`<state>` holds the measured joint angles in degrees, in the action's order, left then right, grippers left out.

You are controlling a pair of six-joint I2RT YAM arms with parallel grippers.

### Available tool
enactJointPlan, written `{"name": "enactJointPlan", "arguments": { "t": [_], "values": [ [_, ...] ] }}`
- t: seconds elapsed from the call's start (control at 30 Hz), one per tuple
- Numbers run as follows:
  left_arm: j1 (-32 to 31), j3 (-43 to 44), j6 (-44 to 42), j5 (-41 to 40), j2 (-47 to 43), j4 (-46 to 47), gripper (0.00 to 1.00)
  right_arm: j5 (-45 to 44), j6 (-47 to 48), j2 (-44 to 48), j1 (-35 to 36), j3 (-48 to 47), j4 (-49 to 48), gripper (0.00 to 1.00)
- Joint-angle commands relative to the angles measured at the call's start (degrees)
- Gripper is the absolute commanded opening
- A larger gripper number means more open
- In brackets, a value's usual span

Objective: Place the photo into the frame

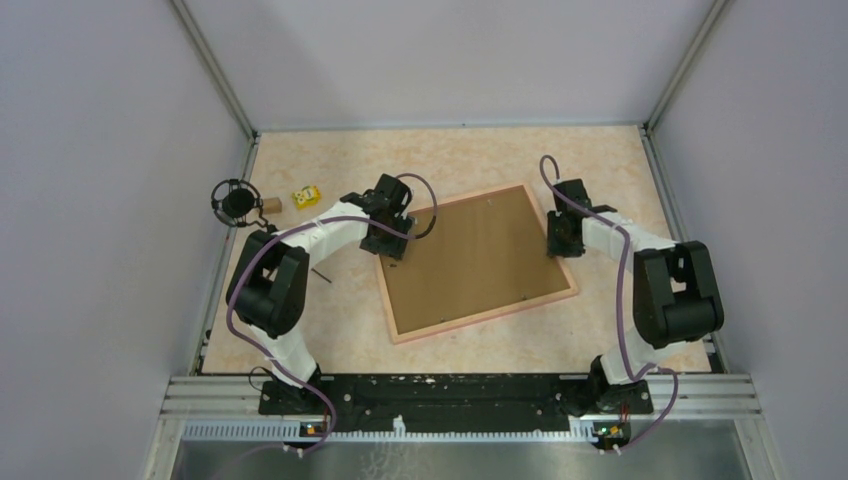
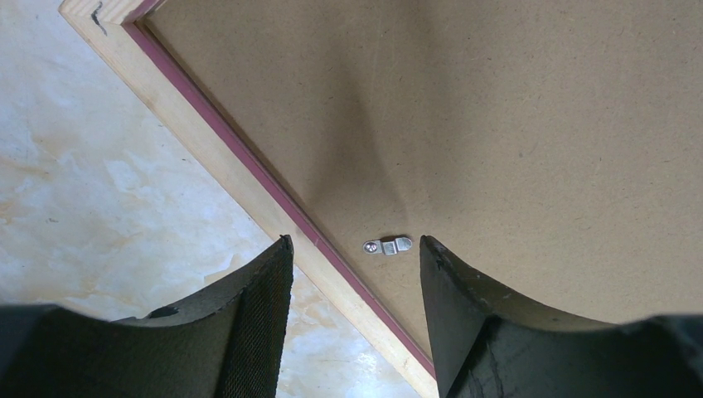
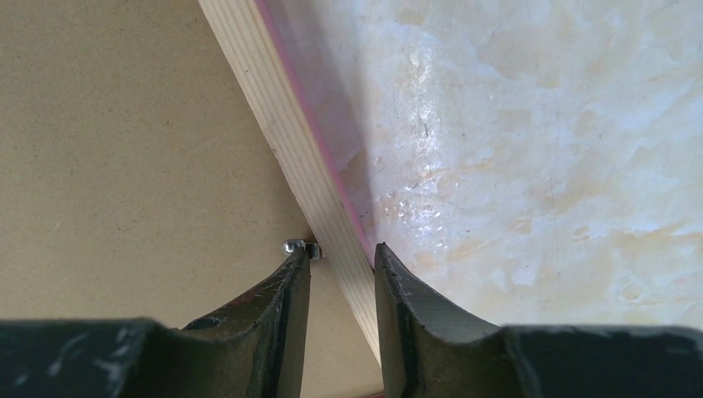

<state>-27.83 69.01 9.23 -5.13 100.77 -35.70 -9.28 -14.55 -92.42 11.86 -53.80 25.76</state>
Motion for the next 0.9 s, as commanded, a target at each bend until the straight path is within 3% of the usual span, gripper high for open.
{"name": "enactJointPlan", "arguments": {
  "t": [0.0, 0.23, 0.43, 0.63, 0.77, 0.87],
  "values": [
    [0.3, 0.6, -0.3, 0.7, -1.2, 1.1, 0.62, 0.8, -0.2, -4.2, 0.5, 0.3, -1.7, 0.22],
    [0.2, 0.5, -0.3, 0.8, -1.5, 1.2, 0.62, 1.5, -0.3, -5.1, 0.5, 0.6, -3.1, 0.07],
    [0.2, -0.4, -1.1, 2.0, -4.1, 2.4, 0.66, 1.3, -0.4, -3.4, 0.5, 0.8, -2.6, 0.09],
    [0.1, -1.7, 1.0, 5.7, -12.3, 1.0, 0.80, 1.0, -0.6, 0.9, 0.5, 2.7, -4.4, 0.35],
    [-0.3, -7.6, 7.6, 16.3, -22.8, 0.9, 0.84, 1.8, -0.9, 2.2, 0.5, 3.8, -6.5, 0.49],
    [-4.4, -14.8, 15.6, 22.9, -29.5, 4.6, 0.85, 4.5, -1.3, 2.5, 0.5, 4.1, -8.3, 0.54]
  ]
}}
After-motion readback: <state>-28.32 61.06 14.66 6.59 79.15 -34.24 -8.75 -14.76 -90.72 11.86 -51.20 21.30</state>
